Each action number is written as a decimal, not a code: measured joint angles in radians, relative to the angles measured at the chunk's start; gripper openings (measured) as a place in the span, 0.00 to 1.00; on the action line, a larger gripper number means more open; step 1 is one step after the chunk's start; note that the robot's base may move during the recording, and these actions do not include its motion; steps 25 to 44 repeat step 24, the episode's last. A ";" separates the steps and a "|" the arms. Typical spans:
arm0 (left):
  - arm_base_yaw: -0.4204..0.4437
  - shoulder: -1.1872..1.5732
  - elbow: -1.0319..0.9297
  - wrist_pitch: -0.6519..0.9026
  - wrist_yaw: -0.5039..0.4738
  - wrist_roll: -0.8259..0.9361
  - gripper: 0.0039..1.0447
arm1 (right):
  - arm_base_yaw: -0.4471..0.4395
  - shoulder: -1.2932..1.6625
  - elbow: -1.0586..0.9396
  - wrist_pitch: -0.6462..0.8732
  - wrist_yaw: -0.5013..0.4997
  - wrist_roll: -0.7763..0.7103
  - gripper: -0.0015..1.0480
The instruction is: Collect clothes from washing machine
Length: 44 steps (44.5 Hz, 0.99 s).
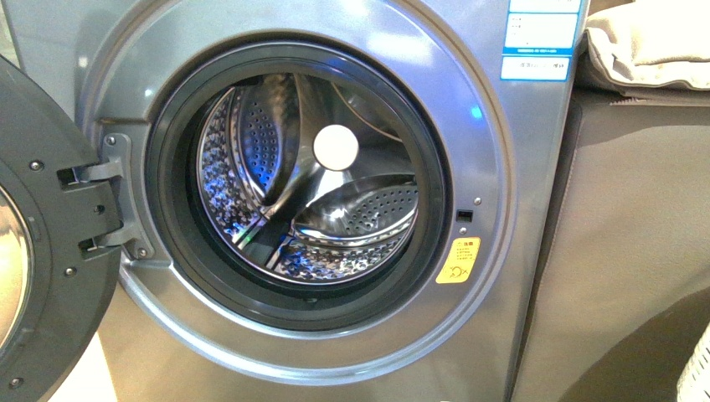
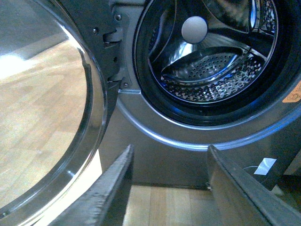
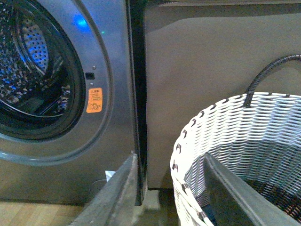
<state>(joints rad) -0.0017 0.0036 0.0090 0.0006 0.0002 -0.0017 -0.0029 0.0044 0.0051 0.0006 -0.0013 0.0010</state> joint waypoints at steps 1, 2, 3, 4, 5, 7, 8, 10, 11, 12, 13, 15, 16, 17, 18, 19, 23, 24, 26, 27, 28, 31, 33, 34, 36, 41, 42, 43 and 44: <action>0.000 0.000 0.000 0.000 0.000 0.000 0.55 | 0.000 0.000 0.000 0.000 0.000 0.000 0.48; 0.000 0.000 0.000 0.000 0.000 0.000 0.60 | 0.000 0.000 0.000 0.000 0.000 0.000 0.53; 0.000 0.000 0.000 0.000 0.000 0.000 0.64 | 0.000 0.000 0.000 0.000 0.000 0.000 0.56; 0.000 0.000 0.000 0.000 0.000 0.000 0.67 | 0.000 0.000 0.000 0.000 0.000 0.000 0.59; 0.000 0.000 0.000 0.000 0.000 0.000 0.71 | 0.000 0.000 0.000 0.000 0.000 0.000 0.63; 0.000 0.000 0.000 0.000 0.000 0.000 0.81 | 0.000 0.000 0.000 0.000 0.000 0.000 0.73; 0.000 0.000 0.000 0.000 0.000 0.000 0.86 | 0.000 0.000 0.000 0.000 0.000 0.000 0.78; 0.000 0.000 0.000 0.000 0.000 0.000 0.94 | 0.000 0.000 0.000 0.000 0.000 0.000 0.86; 0.000 0.000 0.000 0.000 0.000 0.000 0.96 | 0.000 0.000 0.000 0.000 0.000 0.000 0.91; 0.000 0.000 0.000 0.000 0.000 0.000 0.95 | 0.000 0.000 0.000 0.000 0.000 0.000 0.94; 0.000 0.000 0.000 0.000 0.000 0.000 0.94 | 0.000 0.000 0.000 0.000 0.000 0.001 0.95; 0.000 0.000 0.000 0.000 0.000 0.000 0.94 | 0.000 0.000 0.000 0.000 0.000 0.000 0.92; 0.000 0.000 0.000 0.000 0.000 0.000 0.94 | 0.000 0.000 0.000 0.000 0.000 0.001 0.92; 0.000 0.000 0.000 0.000 0.000 0.000 0.94 | 0.000 0.000 0.000 0.000 0.000 0.000 0.93; 0.000 0.000 0.000 0.000 0.000 0.000 0.94 | 0.000 0.000 0.000 0.000 0.000 0.000 0.93; 0.000 0.000 0.000 0.000 0.000 0.000 0.94 | 0.000 0.000 0.000 0.000 0.000 0.000 0.93; 0.000 0.000 0.000 0.000 0.000 0.000 0.94 | 0.000 0.000 0.000 0.000 0.000 0.000 0.93; 0.000 0.000 0.000 0.000 0.000 0.000 0.94 | 0.000 0.000 0.000 0.000 0.000 0.000 0.93; 0.000 0.000 0.000 0.000 0.000 0.000 0.94 | 0.000 0.000 0.000 0.000 0.000 0.000 0.93; 0.000 0.000 0.000 0.000 0.000 0.000 0.94 | 0.000 0.000 0.000 0.000 0.000 0.000 0.93; 0.000 0.000 0.000 0.000 0.000 0.000 0.94 | 0.000 0.000 0.000 0.000 0.000 0.000 0.93; 0.000 0.000 0.000 0.000 0.000 0.000 0.94 | 0.000 0.000 0.000 0.000 0.000 0.000 0.93; 0.000 0.000 0.000 0.000 0.000 0.000 0.94 | 0.000 0.000 0.000 0.000 0.000 0.000 0.93; 0.000 0.000 0.000 0.000 0.000 0.000 0.94 | 0.000 0.000 0.000 0.000 0.000 0.000 0.93; 0.000 0.000 0.000 0.000 0.000 0.000 0.94 | 0.000 0.000 0.000 0.000 0.000 0.000 0.93; 0.000 0.000 0.000 0.000 0.000 0.000 0.94 | 0.000 0.000 0.000 0.000 0.000 0.000 0.93; 0.000 0.000 0.000 0.000 0.000 0.000 0.94 | 0.000 0.000 0.000 0.000 0.000 0.000 0.93; 0.000 0.000 0.000 0.000 0.000 0.000 0.94 | 0.000 0.000 0.000 0.000 0.000 0.000 0.93; 0.000 0.000 0.000 0.000 0.000 0.000 0.94 | 0.000 0.000 0.000 0.000 0.000 0.000 0.93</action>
